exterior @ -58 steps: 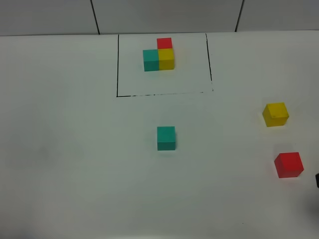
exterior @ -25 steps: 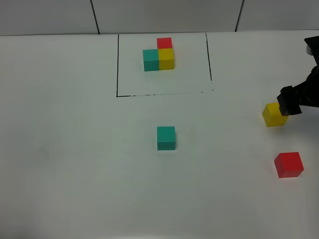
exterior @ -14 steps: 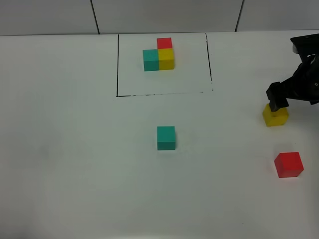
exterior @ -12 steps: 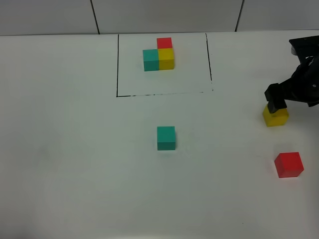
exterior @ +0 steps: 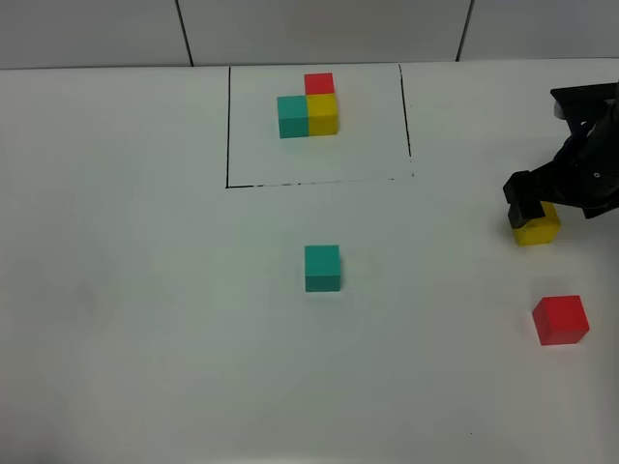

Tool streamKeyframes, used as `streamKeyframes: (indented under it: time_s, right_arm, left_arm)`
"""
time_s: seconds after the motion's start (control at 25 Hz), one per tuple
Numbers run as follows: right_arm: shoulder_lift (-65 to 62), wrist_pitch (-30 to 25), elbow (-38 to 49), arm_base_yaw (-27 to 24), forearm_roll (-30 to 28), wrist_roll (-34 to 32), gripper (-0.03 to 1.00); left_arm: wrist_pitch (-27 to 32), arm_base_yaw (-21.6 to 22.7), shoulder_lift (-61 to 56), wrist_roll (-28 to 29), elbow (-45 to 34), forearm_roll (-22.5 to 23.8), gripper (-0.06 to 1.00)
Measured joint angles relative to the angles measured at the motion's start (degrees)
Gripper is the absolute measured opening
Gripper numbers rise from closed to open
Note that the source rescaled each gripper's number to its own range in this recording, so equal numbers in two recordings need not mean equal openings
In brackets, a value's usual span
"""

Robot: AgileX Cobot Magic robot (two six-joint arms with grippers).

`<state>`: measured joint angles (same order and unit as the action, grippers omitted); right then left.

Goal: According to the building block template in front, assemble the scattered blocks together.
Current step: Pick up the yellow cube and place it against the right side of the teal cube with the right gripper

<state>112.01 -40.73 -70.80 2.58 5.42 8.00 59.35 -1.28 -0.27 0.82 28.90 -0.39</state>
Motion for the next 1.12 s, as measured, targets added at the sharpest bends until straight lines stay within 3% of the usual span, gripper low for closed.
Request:
streamKeyframes:
  time_s: [0.92, 1.04, 1.12]
  right_arm:
    - [5.53, 4.99, -0.05, 0.00, 0.28, 0.06, 0.72]
    - [5.59, 4.93, -0.05, 0.00, 0.08, 0.06, 0.65]
    - [5.59, 4.54, -0.05, 0.00, -0.03, 0.10, 0.53]
  left_arm:
    - [0.00, 0.00, 0.00, -0.10, 0.00, 0.00, 0.79]
    - [0.00, 0.00, 0.00, -0.10, 0.00, 0.00, 0.79]
    - [0.00, 0.00, 0.00, -0.10, 0.00, 0.00, 0.79]
